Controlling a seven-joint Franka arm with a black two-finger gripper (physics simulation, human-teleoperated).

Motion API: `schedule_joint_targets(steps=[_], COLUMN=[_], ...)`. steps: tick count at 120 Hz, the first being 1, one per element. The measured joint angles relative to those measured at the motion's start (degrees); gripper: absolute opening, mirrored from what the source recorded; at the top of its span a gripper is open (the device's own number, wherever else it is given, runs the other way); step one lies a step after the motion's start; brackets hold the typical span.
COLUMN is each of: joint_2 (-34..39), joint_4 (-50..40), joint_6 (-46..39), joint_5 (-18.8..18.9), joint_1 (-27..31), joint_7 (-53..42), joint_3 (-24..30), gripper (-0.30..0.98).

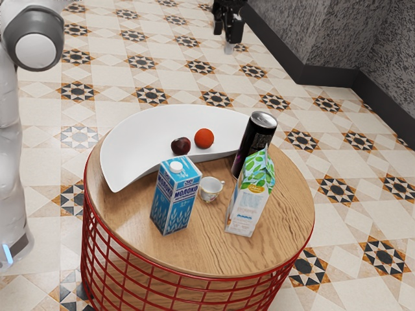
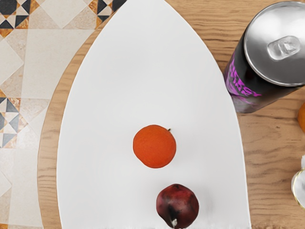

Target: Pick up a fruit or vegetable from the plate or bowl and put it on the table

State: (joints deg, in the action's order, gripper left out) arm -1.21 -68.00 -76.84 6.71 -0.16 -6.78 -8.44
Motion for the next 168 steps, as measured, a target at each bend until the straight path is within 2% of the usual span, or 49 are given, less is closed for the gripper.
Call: schedule_joint_targets(steps=[14,34,55,58,62,67,71,75,80,100,118,144,156,168], joint_2=[-0.7,-2.5,-2.6,-2.5,-2.6,-2.9,-3.1,-3.4,-3.8,-7.6,-4.9,-1.7,2.3,2.9], joint_4=[-0.3,-2.7,-4.4,-5.1,-6.2,-7.9,-8.6,-9.0,-9.3,-11.1,-21.4,-27.7,-33.3,-36.3], joint_6=[1.3,2.3,3.0,2.9,2.5,1.5,0.8,0.1,-0.5,-5.3,-12.4,-18.2,-20.1,-22.9], joint_5=[-1.9,-3.7,-3.3,-3.1,-3.0,-2.2,-1.3,-0.5,0.0,0.4,-1.2,-4.2,-5.1,-6.2], joint_1=[-1.3,-7.3,-10.2,-8.0,-1.4,13.5,22.1,27.3,30.7,32.1,33.6,34.3,35.7,36.2], joint_7=[-0.1,0.2,1.4,1.4,0.9,0.0,-0.7,-1.3,-2.1,-4.9,-7.0,-6.3,-5.2,-4.2], joint_3=[0.8,0.9,1.0,2.7,8.1,21.1,27.9,31.5,33.8,35.4,35.2,31.7,31.3,31.4], gripper=[0.69,0.69,0.68,0.68,0.68,0.68,0.69,0.69,0.69,0.69,0.69,0.69,0.69,0.69])
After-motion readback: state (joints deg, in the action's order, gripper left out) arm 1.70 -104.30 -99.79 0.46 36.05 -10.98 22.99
